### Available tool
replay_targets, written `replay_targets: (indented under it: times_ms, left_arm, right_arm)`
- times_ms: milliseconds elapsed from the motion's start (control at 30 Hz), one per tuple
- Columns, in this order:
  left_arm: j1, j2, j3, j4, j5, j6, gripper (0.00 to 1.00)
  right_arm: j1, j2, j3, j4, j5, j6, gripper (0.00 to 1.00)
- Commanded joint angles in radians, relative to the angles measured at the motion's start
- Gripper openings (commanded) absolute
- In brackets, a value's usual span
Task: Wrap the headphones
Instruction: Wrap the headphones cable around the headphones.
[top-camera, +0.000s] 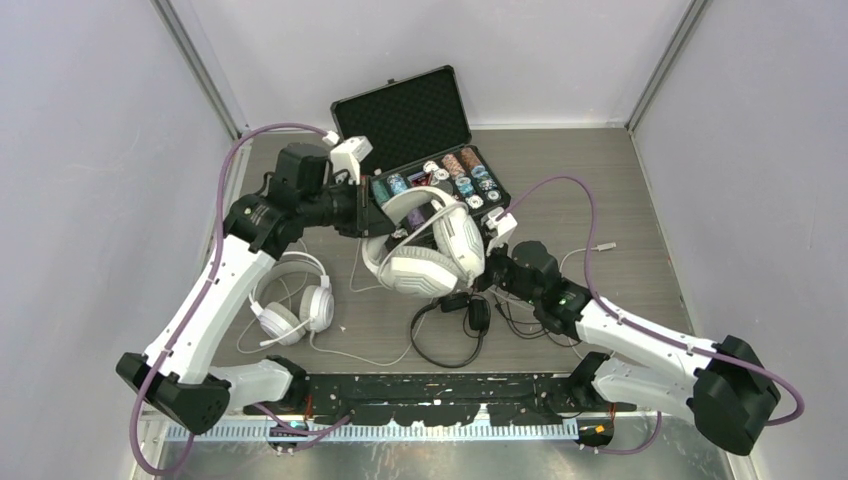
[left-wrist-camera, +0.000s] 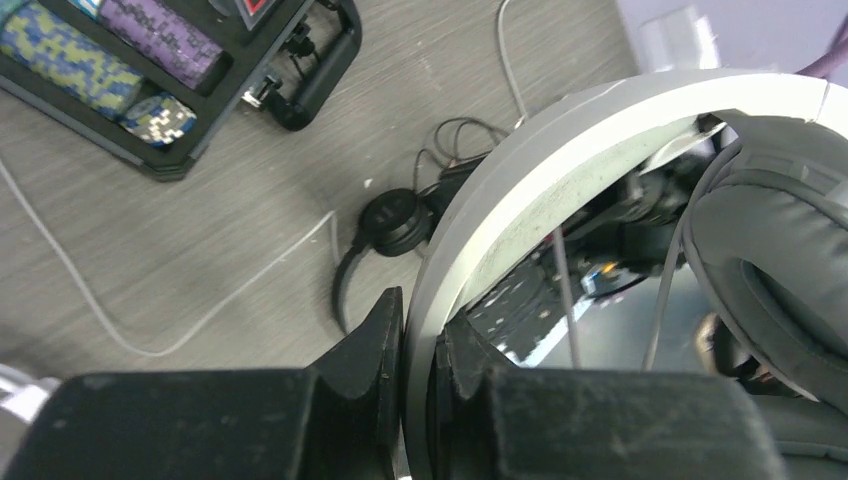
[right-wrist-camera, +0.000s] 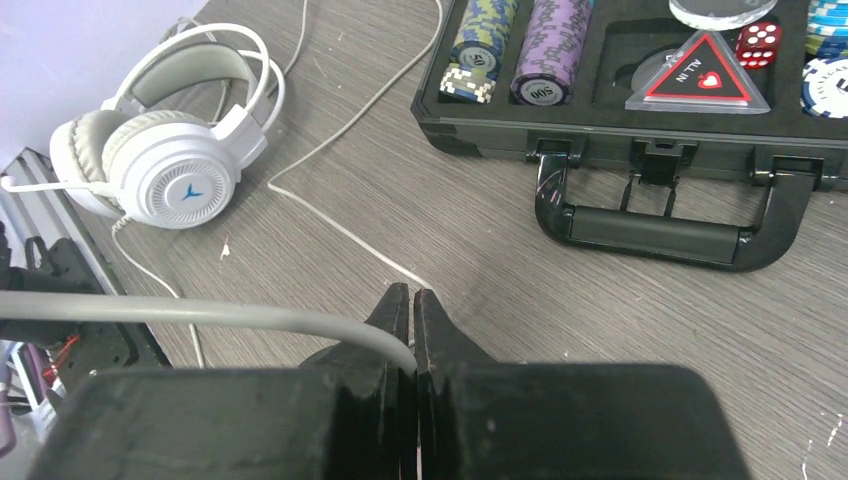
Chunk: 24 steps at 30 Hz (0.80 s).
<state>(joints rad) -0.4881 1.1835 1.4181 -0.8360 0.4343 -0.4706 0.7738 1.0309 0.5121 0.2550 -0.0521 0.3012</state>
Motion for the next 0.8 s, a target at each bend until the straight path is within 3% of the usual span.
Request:
replay_targets:
  times_ms: [0,200,467,767]
  left_arm:
    - [0.003,0.019,0.084,-0.085,0.081,0.228,0.00]
    - [0.003,0.018,0.051,-0.031,-0.029,0.457,0.00]
    - [-0.007,-0.082,-0.139,0.167,0.064,0.908,0.00]
    - [-0.009,-0.057,-0.141,0.172,-0.033,1.000,0.00]
  right_arm:
    - [-0.021,-0.070,0.042,-0.073,0.011,0.006,0.05]
    - [-0.022,-0.119,0.106,-0.194,-0.077,0.052,0.00]
    - [-0.025,-0.098,0.216,-0.390,-0.249,0.121,0.00]
    - [-0.025,-0.056,0.296,-0.472,-0.375,0.192,0.00]
